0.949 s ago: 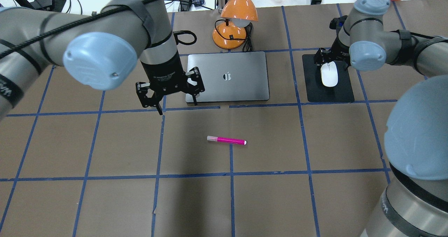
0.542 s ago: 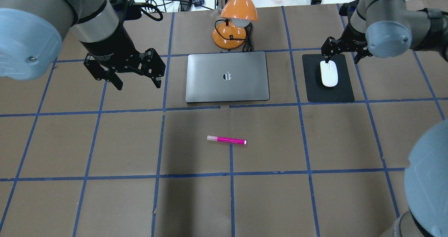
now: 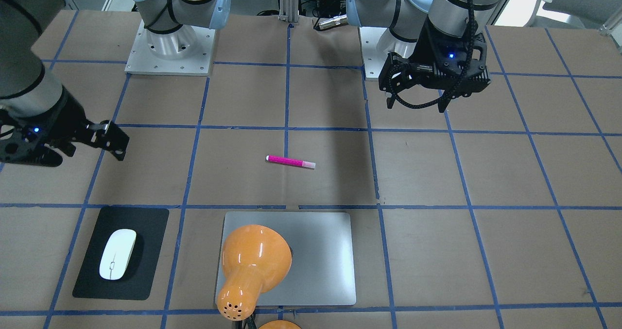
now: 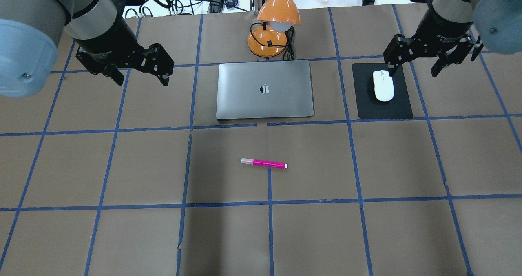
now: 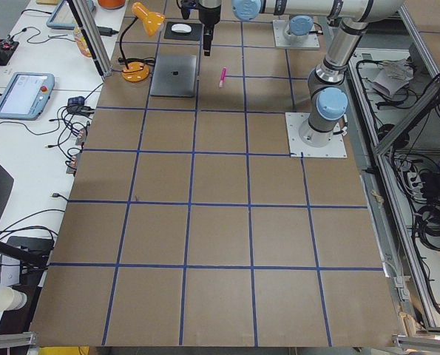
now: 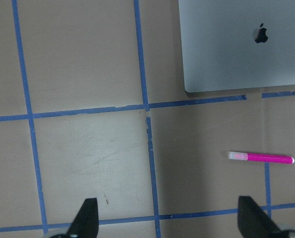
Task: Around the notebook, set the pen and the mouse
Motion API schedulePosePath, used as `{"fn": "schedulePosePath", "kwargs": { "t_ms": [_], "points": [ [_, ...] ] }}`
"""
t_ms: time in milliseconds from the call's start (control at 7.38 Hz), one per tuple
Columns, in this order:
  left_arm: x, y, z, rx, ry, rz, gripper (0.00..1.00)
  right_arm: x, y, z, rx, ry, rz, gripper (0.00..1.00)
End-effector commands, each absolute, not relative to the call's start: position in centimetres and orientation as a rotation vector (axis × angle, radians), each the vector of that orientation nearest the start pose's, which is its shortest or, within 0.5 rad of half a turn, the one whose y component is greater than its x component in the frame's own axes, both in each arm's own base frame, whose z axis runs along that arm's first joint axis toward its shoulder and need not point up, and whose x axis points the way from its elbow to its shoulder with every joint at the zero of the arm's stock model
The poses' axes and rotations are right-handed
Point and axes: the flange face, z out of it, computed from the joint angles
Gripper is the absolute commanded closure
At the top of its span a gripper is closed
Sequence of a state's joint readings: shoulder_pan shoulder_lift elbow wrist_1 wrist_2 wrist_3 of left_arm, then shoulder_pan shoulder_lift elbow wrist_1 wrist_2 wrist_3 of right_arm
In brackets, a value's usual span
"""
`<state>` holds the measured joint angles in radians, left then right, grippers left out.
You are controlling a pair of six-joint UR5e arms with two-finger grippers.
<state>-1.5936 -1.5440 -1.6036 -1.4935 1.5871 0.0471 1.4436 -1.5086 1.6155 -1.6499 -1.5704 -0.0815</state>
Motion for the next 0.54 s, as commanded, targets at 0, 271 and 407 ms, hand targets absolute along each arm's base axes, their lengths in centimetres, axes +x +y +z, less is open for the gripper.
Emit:
{"fn": "schedulePosePath", "kwargs": {
  "t_ms": [0, 271, 407],
  "points": [
    [-14.23, -48.19, 49.38, 0.099, 3.116, -0.110, 0.00, 11.18, -49.25, 46.43, 0.120, 3.134, 0.070, 0.00],
    [-14.13, -47.87, 49.65, 0.085, 3.115, -0.107, 0.00, 11.86, -48.45, 47.31, 0.101, 3.138, 0.072, 0.00],
    [-14.20, -47.86, 49.67, 0.085, 3.115, -0.110, 0.00, 11.85, -48.38, 47.25, 0.101, 3.139, 0.072, 0.00]
  ]
}}
